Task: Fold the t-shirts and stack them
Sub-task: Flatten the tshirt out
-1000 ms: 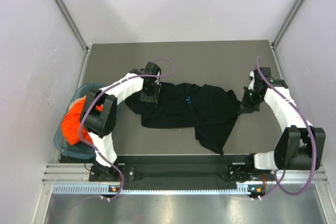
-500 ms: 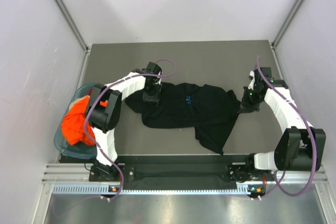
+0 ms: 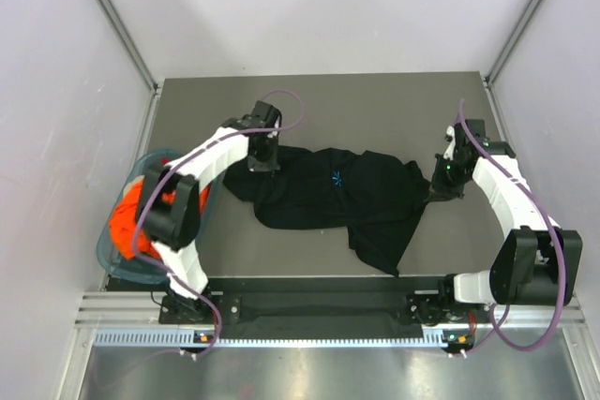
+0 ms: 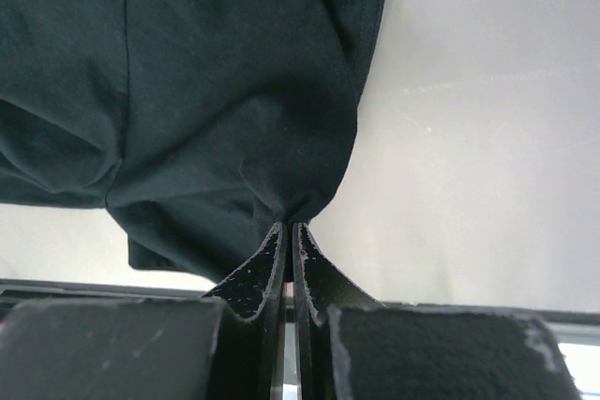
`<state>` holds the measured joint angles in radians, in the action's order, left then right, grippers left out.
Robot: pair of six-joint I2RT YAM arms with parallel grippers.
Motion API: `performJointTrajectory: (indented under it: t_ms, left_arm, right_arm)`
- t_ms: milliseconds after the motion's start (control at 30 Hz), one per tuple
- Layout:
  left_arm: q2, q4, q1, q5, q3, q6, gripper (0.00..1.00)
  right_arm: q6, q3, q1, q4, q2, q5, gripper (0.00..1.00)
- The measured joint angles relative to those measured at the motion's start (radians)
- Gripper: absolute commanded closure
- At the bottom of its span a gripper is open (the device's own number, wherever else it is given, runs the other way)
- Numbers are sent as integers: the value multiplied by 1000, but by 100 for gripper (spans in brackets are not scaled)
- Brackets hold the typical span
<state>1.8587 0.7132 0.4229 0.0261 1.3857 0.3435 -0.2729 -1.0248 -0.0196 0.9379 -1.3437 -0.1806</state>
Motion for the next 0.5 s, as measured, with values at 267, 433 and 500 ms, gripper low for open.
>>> performJointTrajectory:
  t_ms: [267,433,500]
  left_arm:
    - [-471,66,0,165,-9,98,100]
    - [-713,189,-3,289,69,166,100]
    - [-747,246,-3,333,147,191,100]
  right_arm:
    - [-69,-90,3,60,52,34,100]
    - [-169,-297,-11,102,189,76,100]
    - [-208,-391,-26,109,238,93,100]
